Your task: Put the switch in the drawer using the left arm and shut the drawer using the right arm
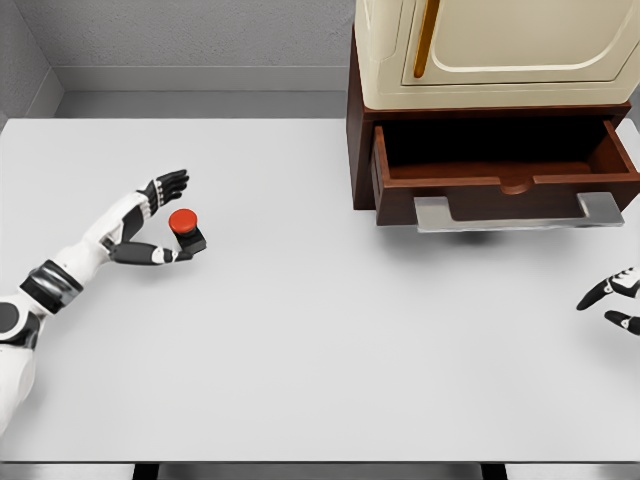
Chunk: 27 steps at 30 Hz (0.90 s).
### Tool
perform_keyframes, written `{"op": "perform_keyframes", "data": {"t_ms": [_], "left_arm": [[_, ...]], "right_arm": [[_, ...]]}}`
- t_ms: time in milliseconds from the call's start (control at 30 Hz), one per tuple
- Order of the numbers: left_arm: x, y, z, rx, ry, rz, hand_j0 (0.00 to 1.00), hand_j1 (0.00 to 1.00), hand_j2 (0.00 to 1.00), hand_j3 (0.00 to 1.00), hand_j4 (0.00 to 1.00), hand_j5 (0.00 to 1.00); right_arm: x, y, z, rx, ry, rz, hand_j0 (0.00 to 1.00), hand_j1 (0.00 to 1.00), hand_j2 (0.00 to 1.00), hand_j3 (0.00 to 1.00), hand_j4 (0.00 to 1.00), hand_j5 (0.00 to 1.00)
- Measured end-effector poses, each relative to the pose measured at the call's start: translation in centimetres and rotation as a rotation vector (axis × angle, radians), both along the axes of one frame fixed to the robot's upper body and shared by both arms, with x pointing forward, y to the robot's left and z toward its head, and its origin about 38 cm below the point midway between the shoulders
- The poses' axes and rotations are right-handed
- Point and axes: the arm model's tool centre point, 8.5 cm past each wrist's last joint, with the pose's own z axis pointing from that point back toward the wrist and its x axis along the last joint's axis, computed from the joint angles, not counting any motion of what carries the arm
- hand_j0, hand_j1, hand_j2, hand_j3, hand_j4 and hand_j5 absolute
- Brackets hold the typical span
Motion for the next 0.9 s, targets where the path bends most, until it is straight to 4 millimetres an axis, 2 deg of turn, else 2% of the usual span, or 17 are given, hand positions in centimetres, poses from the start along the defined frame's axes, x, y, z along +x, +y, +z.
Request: {"op": "perform_keyframes", "data": {"t_ms": [300,400,433,533,633,700,900], "left_arm": [[-0.1,-0.3,-1.6,0.018,0.037,0.006,0.98,0.98,0.98,0.98,0.98,0.98],[0.0,-0.4,-1.7,0.019,0.037,0.005,0.84,0.84,0.84,0.84,0.84,0.84],[0.0,-0.4,-1.7,0.019,0.037,0.005,0.75,0.75,0.75,0.75,0.75,0.75],[0.0,-0.4,-1.6,0.019,0.035,0.005,0.61,0.61,0.61,0.61,0.61,0.61],[0.0,-0.4,-1.5,0.019,0.033,0.003,0.61,0.61,0.61,0.61,0.61,0.61],[-0.1,-0.5,-1.6,0.019,0.033,0.003,0.54,0.54,0.54,0.54,0.54,0.54],[0.0,-0.5,-1.3,0.019,0.022,0.000,0.46,0.46,0.46,0.46,0.46,0.46]], "right_arm": [[0.2,-0.1,0.4,-0.013,-0.004,0.007,0.56,0.56,0.56,0.56,0.56,0.56],[0.2,-0.1,0.5,-0.014,-0.004,0.007,0.55,0.55,0.55,0.55,0.55,0.55],[0.2,-0.1,0.5,-0.014,-0.005,0.007,0.56,0.56,0.56,0.56,0.56,0.56],[0.3,-0.1,0.6,-0.014,-0.009,0.006,0.56,0.56,0.56,0.56,0.56,0.56],[0.3,-0.1,0.6,-0.013,-0.010,0.005,0.56,0.56,0.56,0.56,0.56,0.56],[0.3,-0.2,0.6,-0.014,-0.011,0.004,0.56,0.56,0.56,0.56,0.56,0.56],[0.3,-0.2,0.7,-0.013,-0.015,0.002,0.56,0.56,0.56,0.56,0.56,0.56]]}}
